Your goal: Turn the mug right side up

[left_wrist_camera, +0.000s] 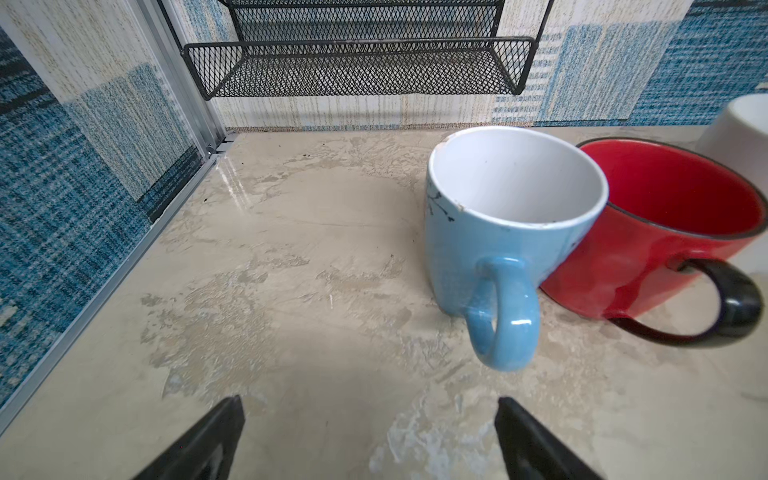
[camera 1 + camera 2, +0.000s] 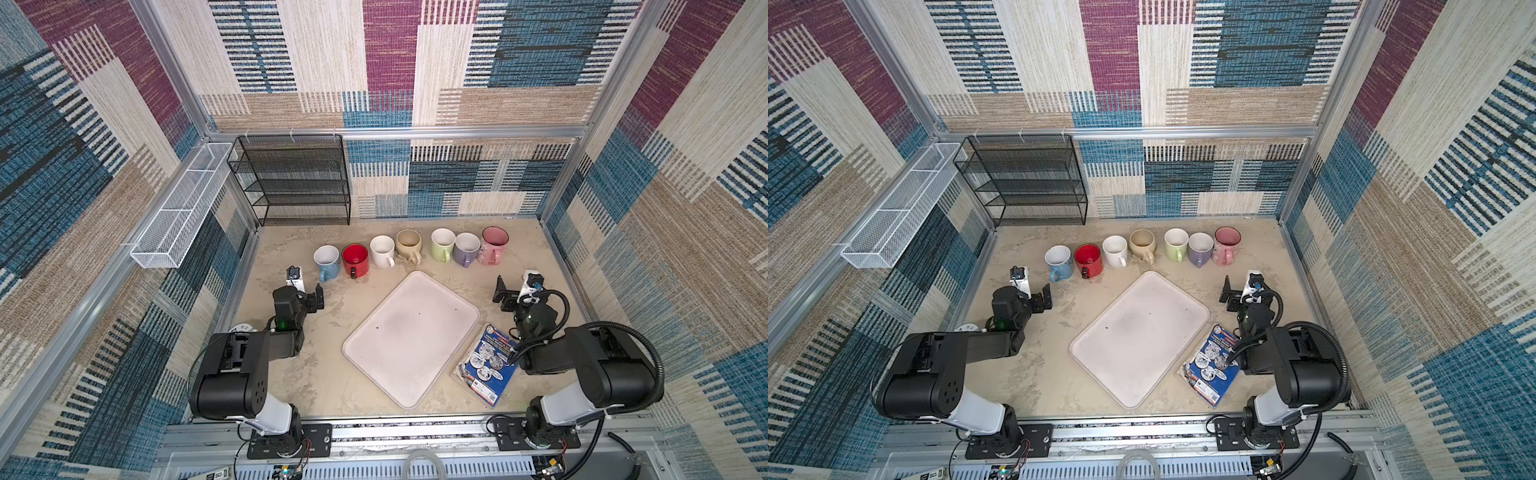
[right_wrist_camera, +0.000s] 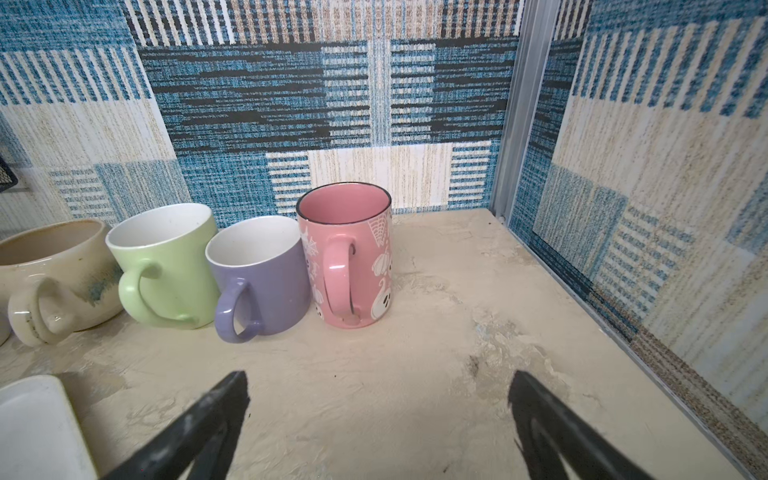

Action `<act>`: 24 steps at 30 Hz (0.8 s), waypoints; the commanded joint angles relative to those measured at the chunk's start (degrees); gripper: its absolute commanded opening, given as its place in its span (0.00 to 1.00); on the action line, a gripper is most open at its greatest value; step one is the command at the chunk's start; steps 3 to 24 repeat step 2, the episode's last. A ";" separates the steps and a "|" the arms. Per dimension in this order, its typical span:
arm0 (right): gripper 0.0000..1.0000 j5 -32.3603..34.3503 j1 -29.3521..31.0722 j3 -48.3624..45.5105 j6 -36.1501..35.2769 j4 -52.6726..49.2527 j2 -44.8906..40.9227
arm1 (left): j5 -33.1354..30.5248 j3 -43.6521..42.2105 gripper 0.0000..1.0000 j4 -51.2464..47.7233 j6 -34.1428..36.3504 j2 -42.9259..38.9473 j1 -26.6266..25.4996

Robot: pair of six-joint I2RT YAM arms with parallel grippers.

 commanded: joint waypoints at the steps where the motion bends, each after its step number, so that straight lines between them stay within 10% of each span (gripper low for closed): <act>1: 1.00 -0.47 0.09 0.05 0.54 0.79 -0.12 | 0.69 0.68 0.99 -0.61 -0.87 0.30 0.22; 24: 1.00 -0.46 0.06 0.00 0.58 0.71 -0.12 | 0.80 0.69 0.99 -0.61 -0.97 0.27 0.31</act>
